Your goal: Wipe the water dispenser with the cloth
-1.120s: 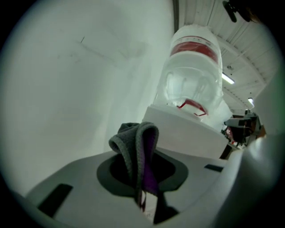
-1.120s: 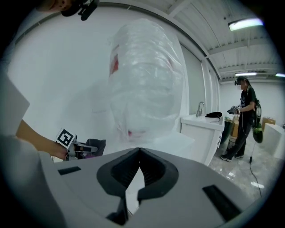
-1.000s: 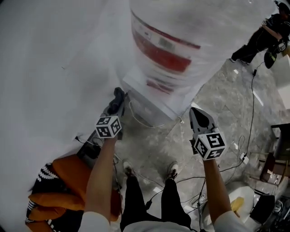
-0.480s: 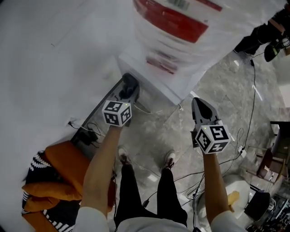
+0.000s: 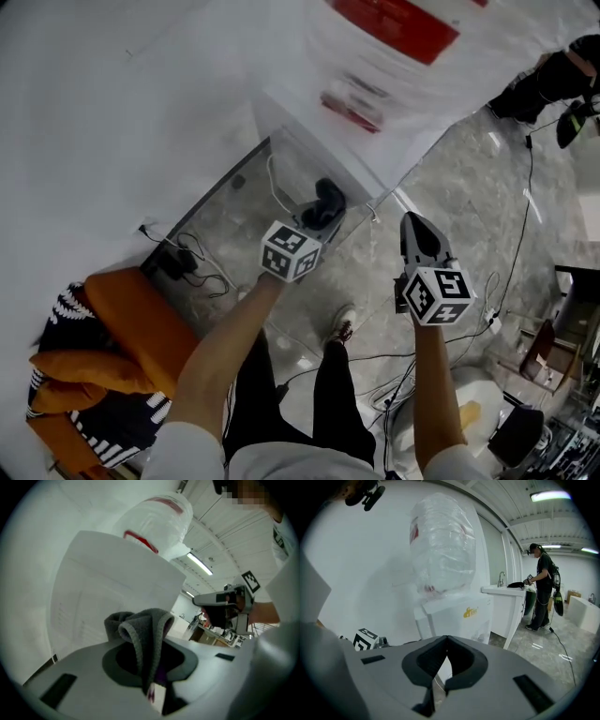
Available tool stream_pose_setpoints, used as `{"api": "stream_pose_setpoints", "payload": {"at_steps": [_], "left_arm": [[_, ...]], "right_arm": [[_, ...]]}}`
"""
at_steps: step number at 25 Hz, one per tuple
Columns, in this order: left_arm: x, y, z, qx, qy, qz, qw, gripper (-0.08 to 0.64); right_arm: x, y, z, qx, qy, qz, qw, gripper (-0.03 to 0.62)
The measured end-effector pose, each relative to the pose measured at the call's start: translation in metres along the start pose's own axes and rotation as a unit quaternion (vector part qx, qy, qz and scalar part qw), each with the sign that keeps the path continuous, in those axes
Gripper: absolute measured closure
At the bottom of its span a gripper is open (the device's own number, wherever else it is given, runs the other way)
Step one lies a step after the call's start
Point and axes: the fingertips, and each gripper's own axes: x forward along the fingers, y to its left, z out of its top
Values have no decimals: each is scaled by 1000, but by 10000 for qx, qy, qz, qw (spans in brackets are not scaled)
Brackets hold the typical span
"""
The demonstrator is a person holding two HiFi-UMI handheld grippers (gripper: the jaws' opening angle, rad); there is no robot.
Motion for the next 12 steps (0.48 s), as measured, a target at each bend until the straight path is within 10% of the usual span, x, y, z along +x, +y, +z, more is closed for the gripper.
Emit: {"api": "stream_pose_setpoints", "payload": {"at_steps": [12], "left_arm": [[8, 39, -20, -175, 75, 658, 9977, 483]], "right_arm": [[4, 20, -40, 70, 446, 276, 9986, 577]]}}
